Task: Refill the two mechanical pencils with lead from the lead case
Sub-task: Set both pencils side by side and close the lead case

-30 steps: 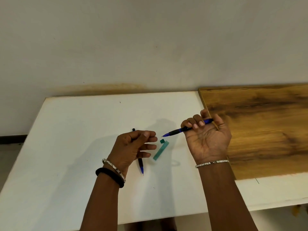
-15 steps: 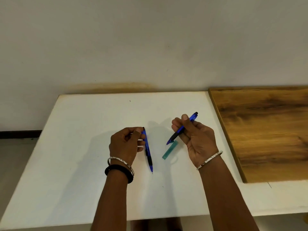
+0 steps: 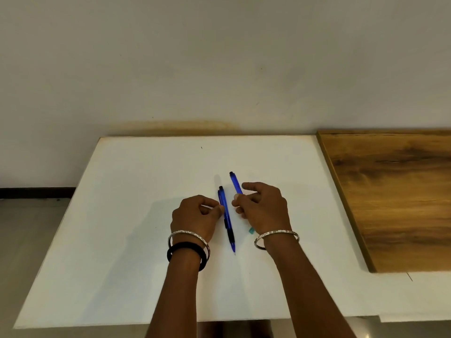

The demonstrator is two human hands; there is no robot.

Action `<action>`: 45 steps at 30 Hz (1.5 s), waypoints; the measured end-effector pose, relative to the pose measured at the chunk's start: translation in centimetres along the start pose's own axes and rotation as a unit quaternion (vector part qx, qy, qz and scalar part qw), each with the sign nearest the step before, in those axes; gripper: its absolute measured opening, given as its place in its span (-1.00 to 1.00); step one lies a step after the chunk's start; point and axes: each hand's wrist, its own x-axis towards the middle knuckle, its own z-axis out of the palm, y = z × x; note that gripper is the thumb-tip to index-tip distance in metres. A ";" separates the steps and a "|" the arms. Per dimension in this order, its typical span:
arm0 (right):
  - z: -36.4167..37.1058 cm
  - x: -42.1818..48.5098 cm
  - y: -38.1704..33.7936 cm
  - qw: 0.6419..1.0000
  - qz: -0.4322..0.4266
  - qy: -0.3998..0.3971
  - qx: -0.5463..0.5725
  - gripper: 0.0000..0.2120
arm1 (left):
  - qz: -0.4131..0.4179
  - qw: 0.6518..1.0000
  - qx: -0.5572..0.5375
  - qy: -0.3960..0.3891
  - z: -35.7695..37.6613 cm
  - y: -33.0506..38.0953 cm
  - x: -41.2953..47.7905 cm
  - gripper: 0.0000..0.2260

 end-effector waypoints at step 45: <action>1.0 -0.1 0.7 0.966 0.019 0.072 -0.249 -0.67 | 0.041 0.990 0.131 0.020 1.2 0.3 -0.4 -0.83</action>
